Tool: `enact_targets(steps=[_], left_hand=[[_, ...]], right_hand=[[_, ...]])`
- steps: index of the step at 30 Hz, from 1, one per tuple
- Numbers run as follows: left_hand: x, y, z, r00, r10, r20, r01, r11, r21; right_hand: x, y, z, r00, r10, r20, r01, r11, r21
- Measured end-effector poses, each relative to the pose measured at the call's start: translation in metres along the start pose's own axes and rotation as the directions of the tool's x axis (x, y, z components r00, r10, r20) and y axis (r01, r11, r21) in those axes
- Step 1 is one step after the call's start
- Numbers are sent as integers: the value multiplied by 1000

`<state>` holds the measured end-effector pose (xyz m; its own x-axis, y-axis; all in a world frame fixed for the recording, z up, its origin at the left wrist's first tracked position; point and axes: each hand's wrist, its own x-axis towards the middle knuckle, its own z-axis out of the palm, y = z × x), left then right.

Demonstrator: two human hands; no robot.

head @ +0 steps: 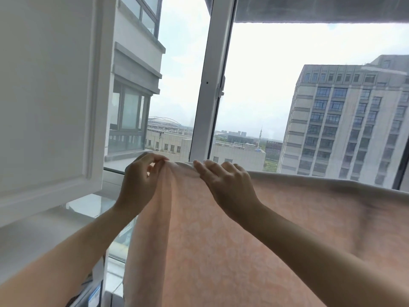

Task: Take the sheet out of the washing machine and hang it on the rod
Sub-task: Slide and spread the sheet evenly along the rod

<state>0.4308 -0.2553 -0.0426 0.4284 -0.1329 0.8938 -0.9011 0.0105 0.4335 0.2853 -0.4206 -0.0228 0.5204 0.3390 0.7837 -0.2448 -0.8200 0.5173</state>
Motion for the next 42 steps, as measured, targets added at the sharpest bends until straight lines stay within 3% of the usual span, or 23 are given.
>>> enact_targets(steps=[8,11,17,22,28,34,42], left_hand=[[-17,-18,-6,920,-186,344,212,977,-37],[-22,-20,-3,879,-201,432,209,977,30],[-30,-18,-1,957,-148,249,125,987,104],[-32,-9,-9,975,-150,165,139,987,80],[-33,-12,-20,978,-172,118,167,984,57],[-31,-8,-31,990,-139,18,138,990,26],[-60,-21,-27,963,-201,180,188,978,87]], right_hand=[[-11,-1,11,1000,6,3,-6,1000,2],[-11,-3,7,1000,3,-6,-3,1000,-5],[-10,-1,0,999,20,49,-20,1000,3],[7,-8,-12,991,109,79,-113,993,38],[30,-21,-16,981,150,126,-138,986,-97],[46,-25,-16,979,200,45,-197,979,-53],[38,-41,-7,992,78,99,-90,988,122]])
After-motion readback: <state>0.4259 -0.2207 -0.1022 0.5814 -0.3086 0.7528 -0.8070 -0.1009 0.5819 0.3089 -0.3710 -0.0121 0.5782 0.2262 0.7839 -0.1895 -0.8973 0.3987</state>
